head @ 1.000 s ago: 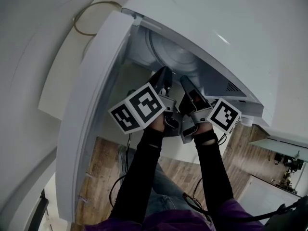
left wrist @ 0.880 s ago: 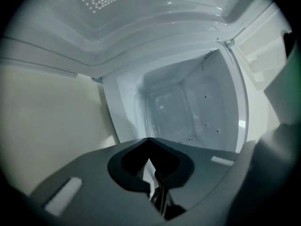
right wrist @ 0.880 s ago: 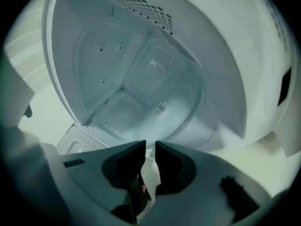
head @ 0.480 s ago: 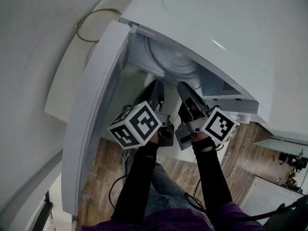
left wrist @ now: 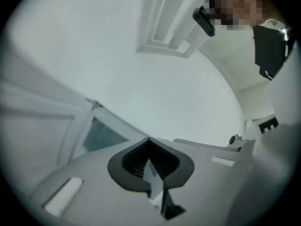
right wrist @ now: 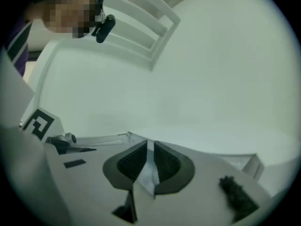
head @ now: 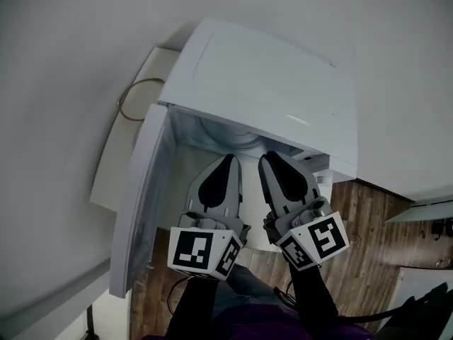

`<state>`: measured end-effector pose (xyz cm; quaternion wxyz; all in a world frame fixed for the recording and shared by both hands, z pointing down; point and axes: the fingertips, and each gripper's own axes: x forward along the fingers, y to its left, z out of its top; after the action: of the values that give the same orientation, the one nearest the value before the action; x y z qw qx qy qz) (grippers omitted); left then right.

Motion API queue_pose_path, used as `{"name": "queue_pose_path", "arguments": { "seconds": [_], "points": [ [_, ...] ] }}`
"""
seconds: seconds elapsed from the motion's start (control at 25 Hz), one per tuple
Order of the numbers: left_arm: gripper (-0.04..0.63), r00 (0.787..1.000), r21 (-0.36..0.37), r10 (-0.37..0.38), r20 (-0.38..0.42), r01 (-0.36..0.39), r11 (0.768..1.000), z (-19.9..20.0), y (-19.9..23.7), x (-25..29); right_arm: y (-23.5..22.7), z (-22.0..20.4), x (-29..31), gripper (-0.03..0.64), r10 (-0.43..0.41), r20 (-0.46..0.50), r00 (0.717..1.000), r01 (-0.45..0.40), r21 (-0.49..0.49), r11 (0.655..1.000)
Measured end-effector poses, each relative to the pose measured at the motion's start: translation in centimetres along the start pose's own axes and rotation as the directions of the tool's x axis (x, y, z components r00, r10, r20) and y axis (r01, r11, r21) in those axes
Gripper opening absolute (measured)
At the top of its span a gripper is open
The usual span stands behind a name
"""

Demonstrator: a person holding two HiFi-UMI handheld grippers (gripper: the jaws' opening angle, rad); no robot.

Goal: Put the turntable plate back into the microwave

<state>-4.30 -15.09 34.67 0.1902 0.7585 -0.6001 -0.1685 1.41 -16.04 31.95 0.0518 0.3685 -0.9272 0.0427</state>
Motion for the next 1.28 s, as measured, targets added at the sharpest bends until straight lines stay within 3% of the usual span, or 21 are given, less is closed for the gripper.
{"name": "queue_pose_path", "arguments": {
  "seconds": [0.08, 0.2, 0.52, 0.76, 1.28],
  "points": [
    [0.006, 0.997, 0.122, -0.037, 0.071, 0.028, 0.992, 3.1, -2.2, -0.2, 0.1, 3.0, -0.9, 0.052, -0.026, 0.082, 0.996, 0.031, -0.058, 0.998],
    [0.006, 0.986, 0.272, -0.078, 0.149, 0.035, 0.962, 6.9, -5.4, -0.4, 0.3, 7.3, -2.4, 0.044, -0.048, 0.189, 0.981, 0.077, -0.149, 0.986],
    [0.006, 0.964, 0.476, -0.126, 0.233, 0.000, 0.879, 12.7, -12.4, -1.3, 0.4, 16.0, -7.2, 0.014, -0.042, 0.385, 0.922, 0.152, -0.259, 0.954],
    [0.006, 0.946, 0.550, -0.176, 0.271, -0.002, 0.835, 14.6, -15.6, -1.8, 0.2, 17.9, -9.0, 0.011, -0.035, 0.433, 0.901, 0.159, -0.254, 0.954],
    [0.006, 0.933, 0.566, -0.202, 0.297, -0.001, 0.824, 15.2, -16.6, -2.1, -0.3, 18.7, -9.7, 0.011, -0.041, 0.461, 0.886, 0.179, -0.259, 0.949]
  ]
}}
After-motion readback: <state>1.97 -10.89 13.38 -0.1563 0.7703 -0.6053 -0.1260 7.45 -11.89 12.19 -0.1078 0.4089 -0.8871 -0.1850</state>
